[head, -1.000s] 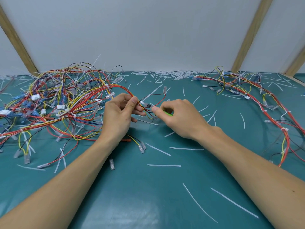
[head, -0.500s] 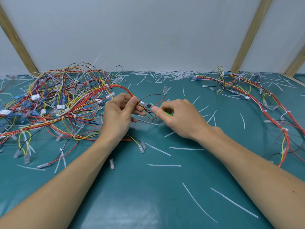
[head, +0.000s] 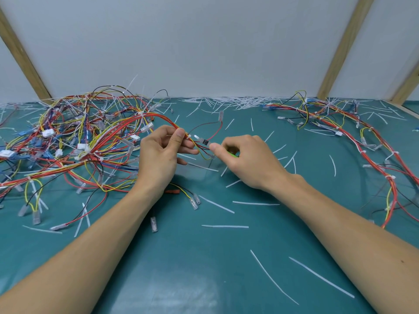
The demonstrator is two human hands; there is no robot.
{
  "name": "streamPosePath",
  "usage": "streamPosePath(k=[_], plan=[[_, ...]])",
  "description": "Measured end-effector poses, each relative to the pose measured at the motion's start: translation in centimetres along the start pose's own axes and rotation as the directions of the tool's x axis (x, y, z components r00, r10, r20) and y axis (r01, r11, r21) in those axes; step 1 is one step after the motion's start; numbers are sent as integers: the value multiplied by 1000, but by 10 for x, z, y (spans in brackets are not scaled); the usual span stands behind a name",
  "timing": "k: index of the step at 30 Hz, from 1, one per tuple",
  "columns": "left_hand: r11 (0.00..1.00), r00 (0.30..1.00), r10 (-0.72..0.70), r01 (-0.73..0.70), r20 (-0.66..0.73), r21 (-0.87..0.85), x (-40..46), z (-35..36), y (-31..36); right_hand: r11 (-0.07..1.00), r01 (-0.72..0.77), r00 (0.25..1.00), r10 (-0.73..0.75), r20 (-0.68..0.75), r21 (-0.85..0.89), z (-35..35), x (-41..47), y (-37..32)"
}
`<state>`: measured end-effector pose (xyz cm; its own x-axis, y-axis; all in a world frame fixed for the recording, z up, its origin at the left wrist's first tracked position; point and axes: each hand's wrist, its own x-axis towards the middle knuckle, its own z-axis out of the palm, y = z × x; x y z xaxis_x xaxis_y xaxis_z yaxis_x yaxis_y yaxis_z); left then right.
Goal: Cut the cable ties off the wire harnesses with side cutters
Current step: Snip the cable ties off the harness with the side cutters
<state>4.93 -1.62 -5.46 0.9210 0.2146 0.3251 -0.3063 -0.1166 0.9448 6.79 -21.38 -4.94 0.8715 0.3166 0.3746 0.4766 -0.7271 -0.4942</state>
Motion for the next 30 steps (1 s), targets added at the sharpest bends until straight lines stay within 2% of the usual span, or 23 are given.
streamPosePath(k=[9,15,19,23,30], plan=[[982,983,-141,124,-116,-144,5,-4,5,975,-67,970,113,-215,210,-6,5,5],[937,959,-248,202,-136,-285,8,-5,6,964,-90,964,147,-223,249,-5,5,6],[941,957,-250,204,-149,-268,9,-6,4,966,-92,966,146,-215,242,-3,4,5],[961,976,-198,176,-85,-213,6,-5,5,965,-89,962,147,-228,248,-3,4,3],[994,986,-66,78,153,-76,-3,5,8,945,-72,951,162,-265,319,-4,3,-3]])
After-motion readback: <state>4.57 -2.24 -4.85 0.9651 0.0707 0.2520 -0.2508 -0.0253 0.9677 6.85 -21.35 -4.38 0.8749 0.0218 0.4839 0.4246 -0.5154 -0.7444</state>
